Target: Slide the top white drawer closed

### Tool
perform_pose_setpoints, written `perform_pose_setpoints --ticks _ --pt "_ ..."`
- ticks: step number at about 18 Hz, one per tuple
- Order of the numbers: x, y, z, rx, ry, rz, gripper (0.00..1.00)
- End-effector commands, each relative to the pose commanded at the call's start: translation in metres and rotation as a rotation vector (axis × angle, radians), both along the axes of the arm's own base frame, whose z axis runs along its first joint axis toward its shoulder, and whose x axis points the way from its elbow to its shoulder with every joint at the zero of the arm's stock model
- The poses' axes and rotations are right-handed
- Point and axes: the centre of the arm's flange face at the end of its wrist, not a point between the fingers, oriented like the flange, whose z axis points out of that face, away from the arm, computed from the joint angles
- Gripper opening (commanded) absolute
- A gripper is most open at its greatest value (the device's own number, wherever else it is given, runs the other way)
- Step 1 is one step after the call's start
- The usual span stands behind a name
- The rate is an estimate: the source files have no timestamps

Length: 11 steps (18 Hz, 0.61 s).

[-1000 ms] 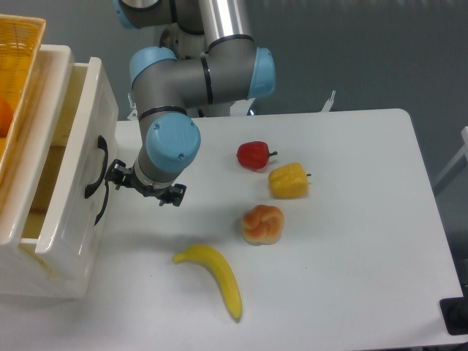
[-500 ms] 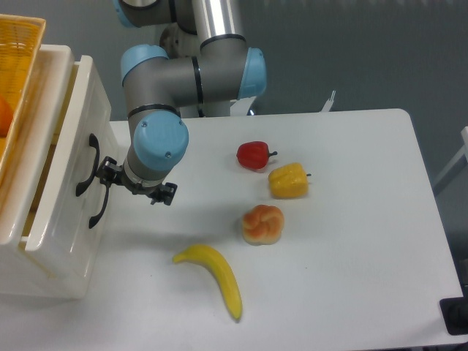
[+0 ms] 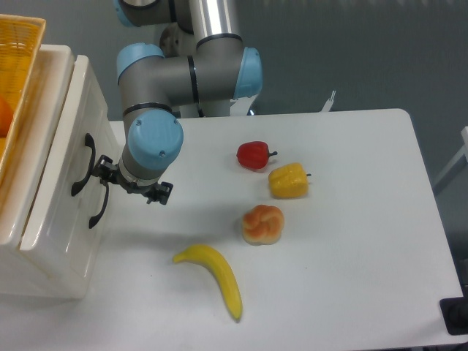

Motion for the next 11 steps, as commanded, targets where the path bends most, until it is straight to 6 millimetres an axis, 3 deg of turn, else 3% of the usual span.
perform_pose_setpoints --ticks 11 --pt "0.0064 0.0015 0.0016 0.001 0.001 -0.009 1.00"
